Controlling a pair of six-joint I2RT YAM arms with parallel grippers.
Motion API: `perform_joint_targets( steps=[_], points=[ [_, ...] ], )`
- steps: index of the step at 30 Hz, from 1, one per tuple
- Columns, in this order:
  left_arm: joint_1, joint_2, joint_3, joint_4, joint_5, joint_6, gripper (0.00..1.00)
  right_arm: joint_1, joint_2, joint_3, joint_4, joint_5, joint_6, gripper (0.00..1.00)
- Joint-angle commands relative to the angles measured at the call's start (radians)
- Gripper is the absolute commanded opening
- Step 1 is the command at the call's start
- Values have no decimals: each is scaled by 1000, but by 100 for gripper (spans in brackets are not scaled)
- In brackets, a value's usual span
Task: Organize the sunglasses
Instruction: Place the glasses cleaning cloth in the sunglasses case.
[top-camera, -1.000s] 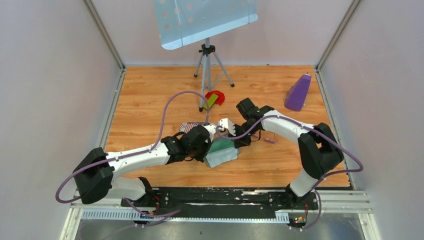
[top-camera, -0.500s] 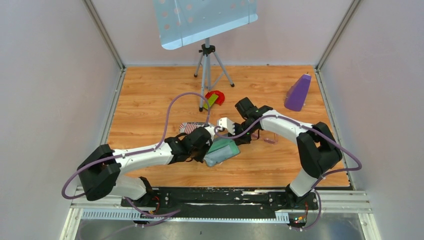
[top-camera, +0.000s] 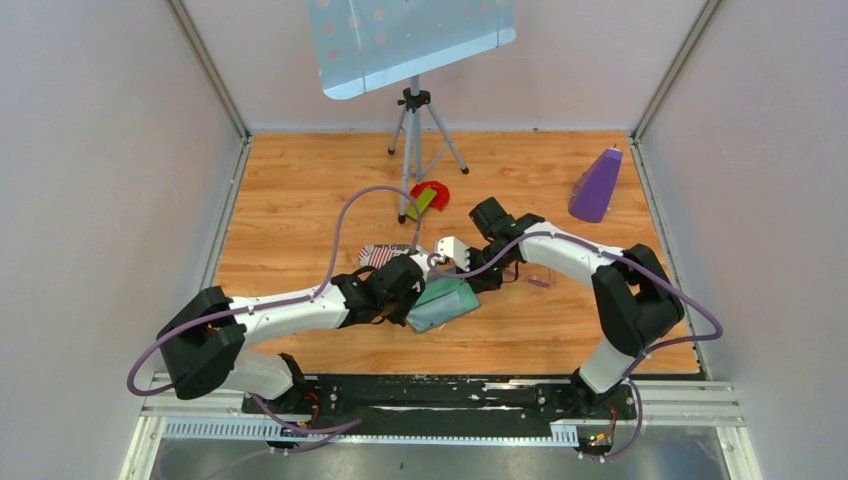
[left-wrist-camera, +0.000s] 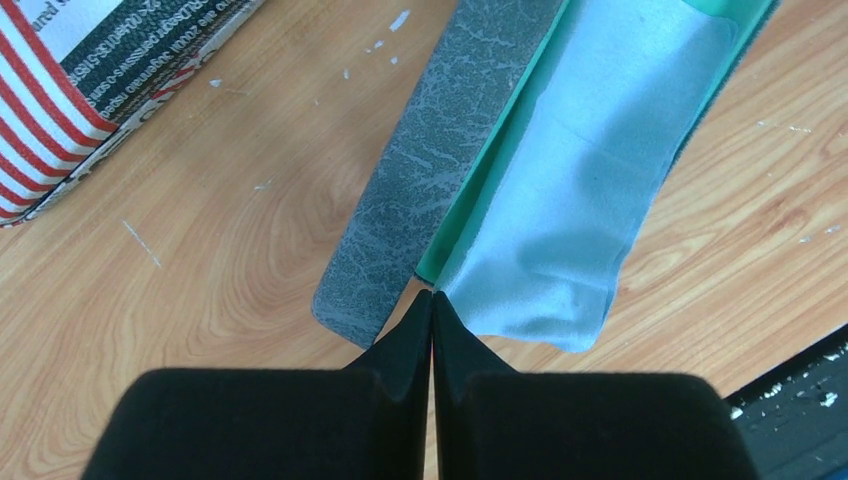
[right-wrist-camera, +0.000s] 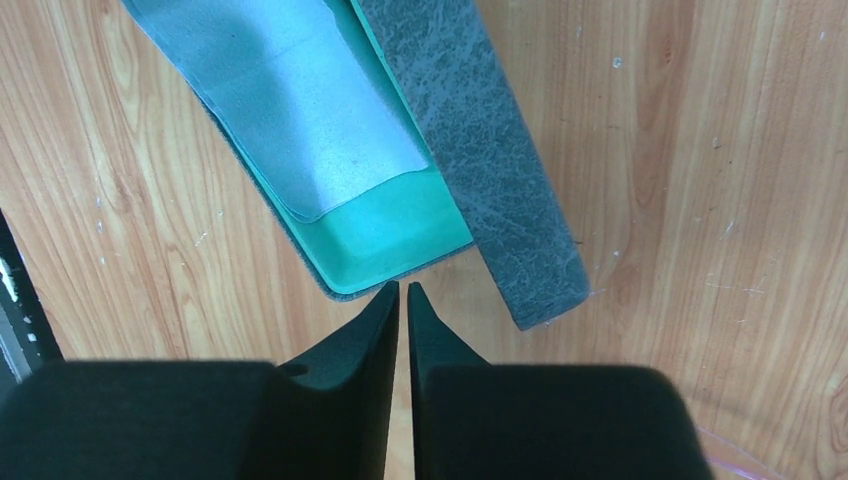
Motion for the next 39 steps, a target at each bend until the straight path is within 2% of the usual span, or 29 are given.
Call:
perform_joint_targets(
  steps=[1,7,13,17,20,24,27,29,34,39],
  points=[
    [-14,10,-15,25,54,57,0,29,-71,-50,68,-46,37,15],
    [-14,-4,-18,35,67,54,0,27,-164,-172,191,-132,-27,27],
    [-13,15,-3,32,81,53,0,25,-258,-251,268,-131,-44,32],
    [-13,25,3,35,74,51,0,-14,-266,-205,153,-115,-94,32],
    [-14,30,5,38,74,53,0,-50,-279,-137,-2,-117,-168,33],
    [-14,40,13,33,82,56,0,-88,-381,-94,-71,-98,-233,35],
    [-14,34,13,35,80,56,0,-94,-499,-136,-14,-87,-252,35],
    [-14,32,10,40,78,55,0,-91,-545,-195,11,-138,-316,38],
    [-14,39,14,38,80,57,0,-48,-516,-265,48,-175,-423,25],
    [-14,35,14,36,77,56,0,41,-569,-428,271,-94,-532,31]
  ],
)
